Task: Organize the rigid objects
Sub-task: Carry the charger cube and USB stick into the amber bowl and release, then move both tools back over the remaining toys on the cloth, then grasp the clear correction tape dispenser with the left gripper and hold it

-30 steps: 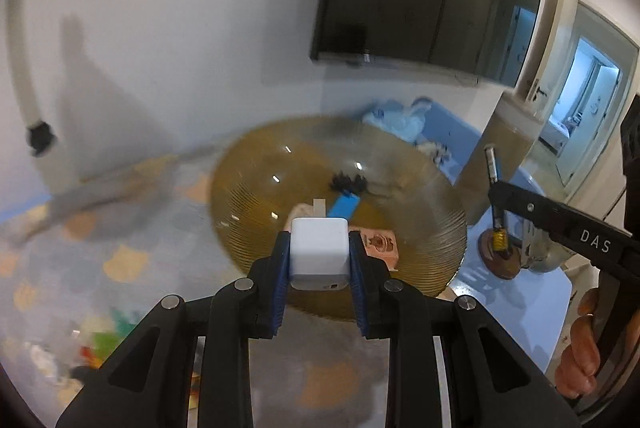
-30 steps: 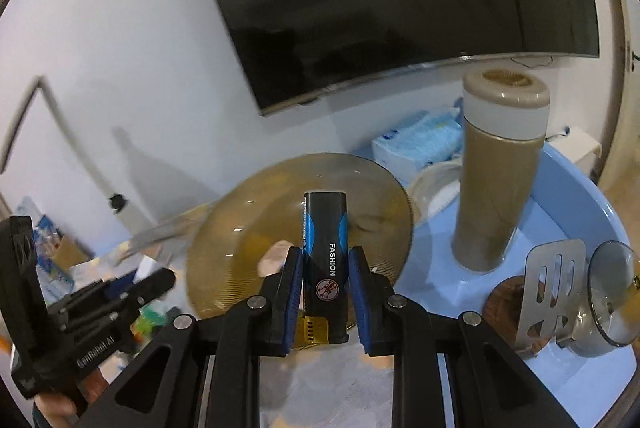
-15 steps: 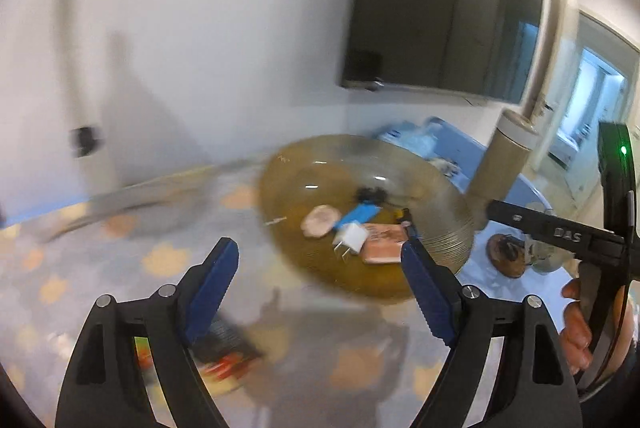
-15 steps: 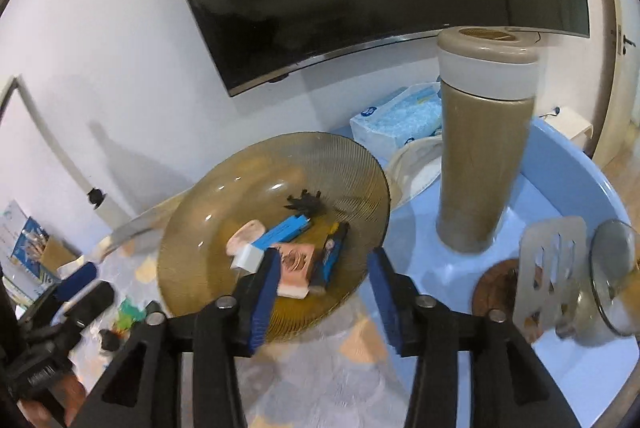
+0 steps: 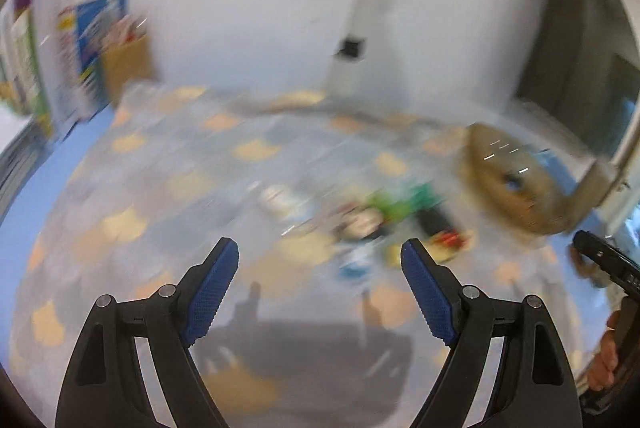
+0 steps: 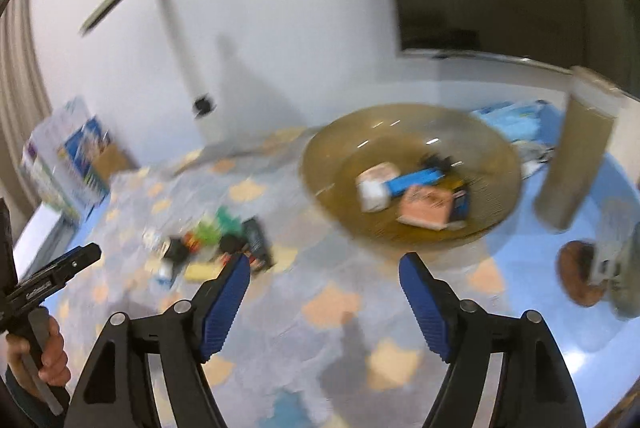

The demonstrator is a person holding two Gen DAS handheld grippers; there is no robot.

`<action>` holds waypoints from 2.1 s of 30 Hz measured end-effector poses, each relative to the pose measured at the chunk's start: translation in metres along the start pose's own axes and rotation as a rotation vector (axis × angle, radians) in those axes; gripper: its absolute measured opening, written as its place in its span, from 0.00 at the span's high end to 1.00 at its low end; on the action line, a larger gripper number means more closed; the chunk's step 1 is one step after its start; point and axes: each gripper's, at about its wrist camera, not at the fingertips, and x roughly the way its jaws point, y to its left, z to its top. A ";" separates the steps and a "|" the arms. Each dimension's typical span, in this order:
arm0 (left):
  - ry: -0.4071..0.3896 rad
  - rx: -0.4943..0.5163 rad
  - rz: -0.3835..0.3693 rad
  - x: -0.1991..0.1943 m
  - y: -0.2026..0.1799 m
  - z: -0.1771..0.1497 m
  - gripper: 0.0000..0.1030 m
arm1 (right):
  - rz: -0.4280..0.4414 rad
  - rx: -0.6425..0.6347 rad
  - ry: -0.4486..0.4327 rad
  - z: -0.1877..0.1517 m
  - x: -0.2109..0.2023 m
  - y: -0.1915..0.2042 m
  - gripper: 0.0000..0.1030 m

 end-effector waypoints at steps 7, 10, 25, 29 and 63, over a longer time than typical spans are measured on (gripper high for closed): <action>0.046 0.007 0.081 0.029 0.026 -0.031 0.20 | -0.009 -0.116 0.114 -0.045 0.062 0.038 0.27; 0.063 0.005 0.075 0.034 0.025 -0.032 0.20 | -0.016 -0.126 0.154 -0.053 0.077 0.040 0.27; 0.117 -0.032 0.040 0.038 0.024 -0.010 0.22 | 0.001 -0.112 0.254 -0.053 0.096 0.034 0.26; 0.128 0.022 0.043 0.048 0.014 0.021 0.21 | 0.100 -0.036 0.285 -0.034 0.082 0.033 0.26; 0.142 0.112 -0.013 0.051 0.013 -0.029 0.42 | 0.161 -0.090 0.307 -0.061 0.068 0.062 0.85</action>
